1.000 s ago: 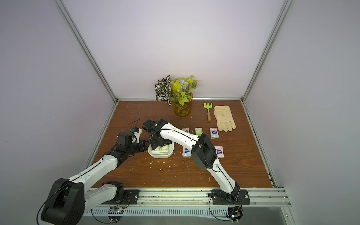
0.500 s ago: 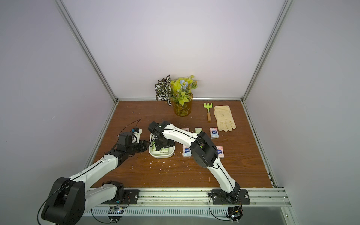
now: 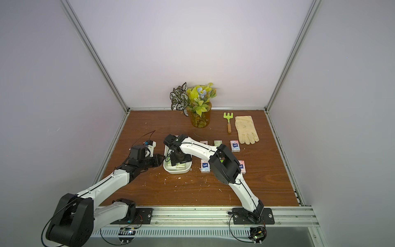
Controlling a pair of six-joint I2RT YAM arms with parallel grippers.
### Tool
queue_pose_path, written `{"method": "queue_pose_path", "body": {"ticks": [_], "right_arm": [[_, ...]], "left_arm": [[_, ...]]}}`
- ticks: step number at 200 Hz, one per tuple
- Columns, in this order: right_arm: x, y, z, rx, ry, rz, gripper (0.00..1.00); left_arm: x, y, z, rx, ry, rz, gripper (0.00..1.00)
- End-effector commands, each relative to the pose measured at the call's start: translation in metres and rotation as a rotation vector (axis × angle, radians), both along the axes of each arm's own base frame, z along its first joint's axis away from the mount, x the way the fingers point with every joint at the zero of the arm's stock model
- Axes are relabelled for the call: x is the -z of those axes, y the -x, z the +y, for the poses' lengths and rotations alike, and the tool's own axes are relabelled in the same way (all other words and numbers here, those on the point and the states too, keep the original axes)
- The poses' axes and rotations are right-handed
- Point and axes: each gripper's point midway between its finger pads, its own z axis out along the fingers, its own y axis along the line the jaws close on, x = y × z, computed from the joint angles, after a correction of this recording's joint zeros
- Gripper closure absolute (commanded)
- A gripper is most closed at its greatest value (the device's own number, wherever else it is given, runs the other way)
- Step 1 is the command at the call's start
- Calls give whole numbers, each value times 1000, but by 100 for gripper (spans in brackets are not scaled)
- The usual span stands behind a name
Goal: Take the pocket tissues out of the storage box
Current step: Pick up the pocket tissues from the storage box.
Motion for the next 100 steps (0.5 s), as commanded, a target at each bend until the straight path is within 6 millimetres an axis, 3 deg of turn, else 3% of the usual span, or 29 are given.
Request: {"method": "queue_pose_path", "body": {"ticks": [1,65,100], "right_arm": [[4,6,-19,11,65,21,28],[-24,0,-26,14,78,-31,29],[-15,1,-25,10,82,-21,28]], "left_arm": [[-1,-3,3,0,-11,6,74],[-1,-4,3,1,-18,7,74],[-2,-4,3,0,-16,8,75]]}}
